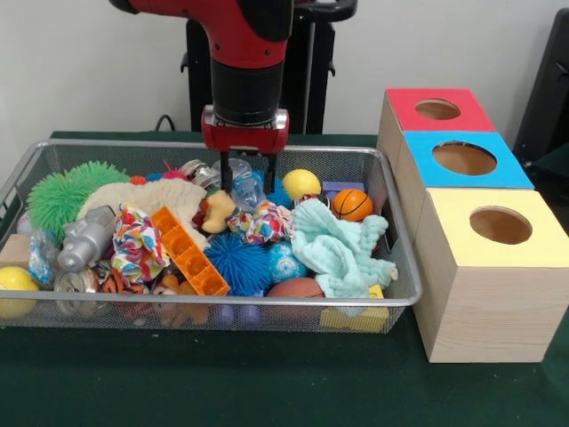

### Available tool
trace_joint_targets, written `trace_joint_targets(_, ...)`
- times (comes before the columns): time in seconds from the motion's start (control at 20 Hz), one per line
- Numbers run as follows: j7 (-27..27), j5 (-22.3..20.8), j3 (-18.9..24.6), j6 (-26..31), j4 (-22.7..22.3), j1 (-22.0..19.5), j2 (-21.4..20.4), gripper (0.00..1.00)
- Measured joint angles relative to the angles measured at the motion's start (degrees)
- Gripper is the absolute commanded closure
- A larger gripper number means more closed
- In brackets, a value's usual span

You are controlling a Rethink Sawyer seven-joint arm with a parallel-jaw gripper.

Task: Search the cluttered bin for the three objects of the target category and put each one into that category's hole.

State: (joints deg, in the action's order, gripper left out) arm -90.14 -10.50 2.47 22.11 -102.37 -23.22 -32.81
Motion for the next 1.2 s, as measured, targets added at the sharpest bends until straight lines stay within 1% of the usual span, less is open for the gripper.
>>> trace_joint_targets(0.3, 0.0, 0.0, 0.0, 0.0, 0.7, 0.4, 0.6, 0.0)
trace_joint_targets(0.5, 0.0, 0.3, 0.0, 0.0, 1.0, 2.0, 0.4, 0.0)
trace_joint_targets(0.55, 0.0, 0.5, -0.1, 0.0, 1.0, 3.1, 0.3, 0.0)
trace_joint_targets(0.8, 0.0, 1.3, -0.1, 0.0, 1.0, 5.5, 0.2, 0.0)
trace_joint_targets(0.95, 0.0, 2.6, 0.0, 0.0, 1.0, 6.8, 0.2, 0.0)
trace_joint_targets(1.2, 0.0, 3.9, 0.0, 0.0, 1.0, 7.1, 0.1, 0.0)
